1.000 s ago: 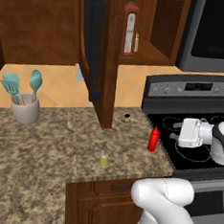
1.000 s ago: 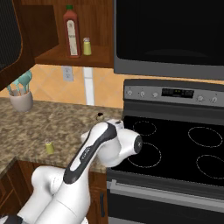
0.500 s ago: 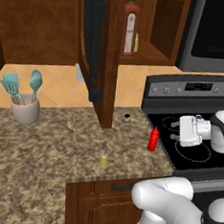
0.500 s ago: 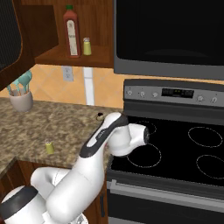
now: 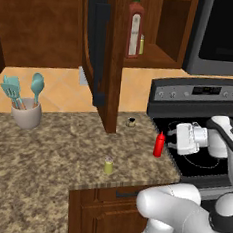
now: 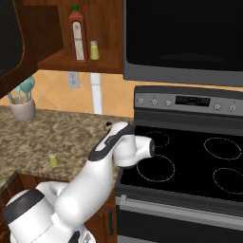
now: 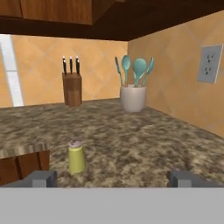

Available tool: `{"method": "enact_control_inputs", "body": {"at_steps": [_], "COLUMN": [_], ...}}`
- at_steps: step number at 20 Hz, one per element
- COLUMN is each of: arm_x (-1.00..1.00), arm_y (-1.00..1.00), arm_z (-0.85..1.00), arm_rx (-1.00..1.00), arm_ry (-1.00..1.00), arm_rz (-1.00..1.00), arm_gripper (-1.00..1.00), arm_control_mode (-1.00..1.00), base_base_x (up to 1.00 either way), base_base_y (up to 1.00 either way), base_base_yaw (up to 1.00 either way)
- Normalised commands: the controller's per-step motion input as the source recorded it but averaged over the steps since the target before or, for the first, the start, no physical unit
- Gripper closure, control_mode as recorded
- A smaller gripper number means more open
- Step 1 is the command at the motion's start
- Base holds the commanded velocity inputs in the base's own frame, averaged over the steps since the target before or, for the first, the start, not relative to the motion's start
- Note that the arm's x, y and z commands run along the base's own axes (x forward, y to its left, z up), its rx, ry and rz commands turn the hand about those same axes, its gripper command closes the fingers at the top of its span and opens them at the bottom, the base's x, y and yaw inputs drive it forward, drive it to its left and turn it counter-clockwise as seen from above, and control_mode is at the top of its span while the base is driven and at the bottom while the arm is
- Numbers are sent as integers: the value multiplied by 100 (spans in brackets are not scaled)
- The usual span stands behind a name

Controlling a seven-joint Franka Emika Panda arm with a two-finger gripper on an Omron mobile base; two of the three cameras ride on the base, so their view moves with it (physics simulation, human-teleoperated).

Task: Put the shaker and condiment bottle from the counter next to their counterparts in the cabinet.

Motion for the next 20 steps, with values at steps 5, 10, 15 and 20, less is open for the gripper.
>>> {"method": "enact_control_inputs", "body": {"at_steps": [5,10,15,20], "arm_x": [5,6,79,84], "arm_y": [4,-29,-41,-61], "arm_z": [-5,0,-7,-28], "arm_rx": [0,1,4,3], "arm_ry": [-7,-11,-1,0], "arm_rz": [0,0,5,14], "arm_gripper": [-100,-100,-100,-100], "arm_control_mode": [-100,-100,-100,-100], "base_base_x": [0,0,0,0], "base_base_y": [0,0,0,0], "base_base_yaw": [0,0,0,0]}}
